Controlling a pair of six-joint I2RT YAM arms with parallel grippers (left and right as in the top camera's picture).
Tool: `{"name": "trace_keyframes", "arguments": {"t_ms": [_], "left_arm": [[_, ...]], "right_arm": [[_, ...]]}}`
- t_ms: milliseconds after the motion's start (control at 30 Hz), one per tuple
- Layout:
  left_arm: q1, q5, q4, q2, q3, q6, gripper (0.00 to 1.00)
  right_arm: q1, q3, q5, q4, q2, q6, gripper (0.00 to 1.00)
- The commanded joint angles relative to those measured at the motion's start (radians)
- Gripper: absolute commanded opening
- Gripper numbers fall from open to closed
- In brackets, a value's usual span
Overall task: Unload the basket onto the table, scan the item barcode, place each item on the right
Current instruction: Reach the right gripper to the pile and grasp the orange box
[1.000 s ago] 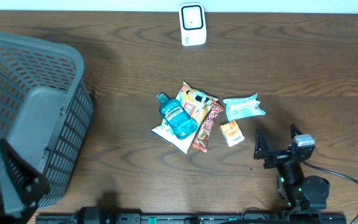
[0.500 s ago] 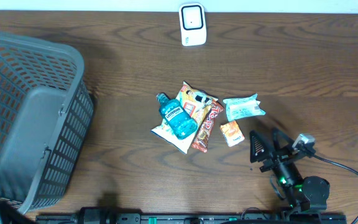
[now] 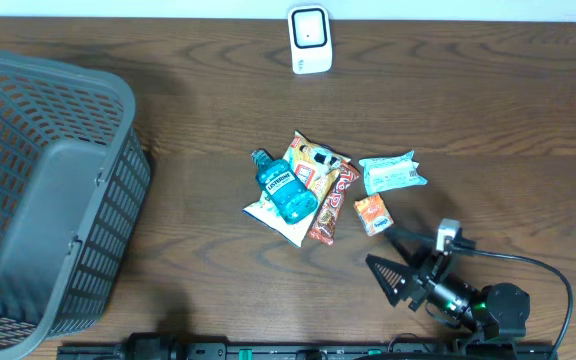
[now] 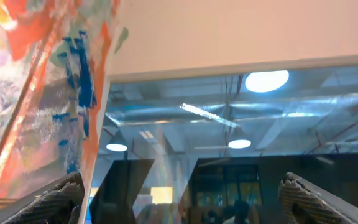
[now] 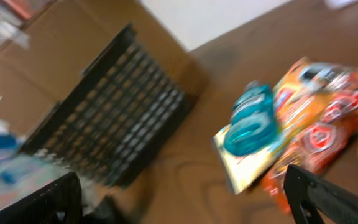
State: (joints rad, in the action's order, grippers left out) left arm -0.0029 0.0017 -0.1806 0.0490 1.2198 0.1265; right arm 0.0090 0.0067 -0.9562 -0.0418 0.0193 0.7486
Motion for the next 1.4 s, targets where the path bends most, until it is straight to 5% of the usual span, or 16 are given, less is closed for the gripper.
{"name": "trace_keyframes", "arguments": {"t_ms": [0, 467, 833, 1133, 1367], "left_arm": [[-0.007, 0.014, 0.002, -0.032, -0.007, -0.034, 1.0], [-0.021, 0.014, 0.004, -0.046, -0.055, -0.034, 1.0], [-0.021, 0.013, 0.256, -0.045, -0.502, -0.114, 1.0], [-0.021, 0.012, 0.331, -0.01, -0.712, -0.117, 1.0], [-0.021, 0.013, 0.174, 0.096, -0.734, -0.139, 1.0]], "right_arm": [[0.008, -0.001, -0.101, -0.003, -0.001, 0.161, 0.99], [0.008, -0.001, -0.195, 0.005, -0.001, 0.133, 0.99], [0.003, 0.114, 0.029, 0.032, 0.031, 0.058, 0.99], [0.007, 0.525, 0.447, -0.346, 0.457, -0.262, 0.99], [0.073, 0.84, 0.558, -0.584, 0.851, -0.301, 0.99]]}}
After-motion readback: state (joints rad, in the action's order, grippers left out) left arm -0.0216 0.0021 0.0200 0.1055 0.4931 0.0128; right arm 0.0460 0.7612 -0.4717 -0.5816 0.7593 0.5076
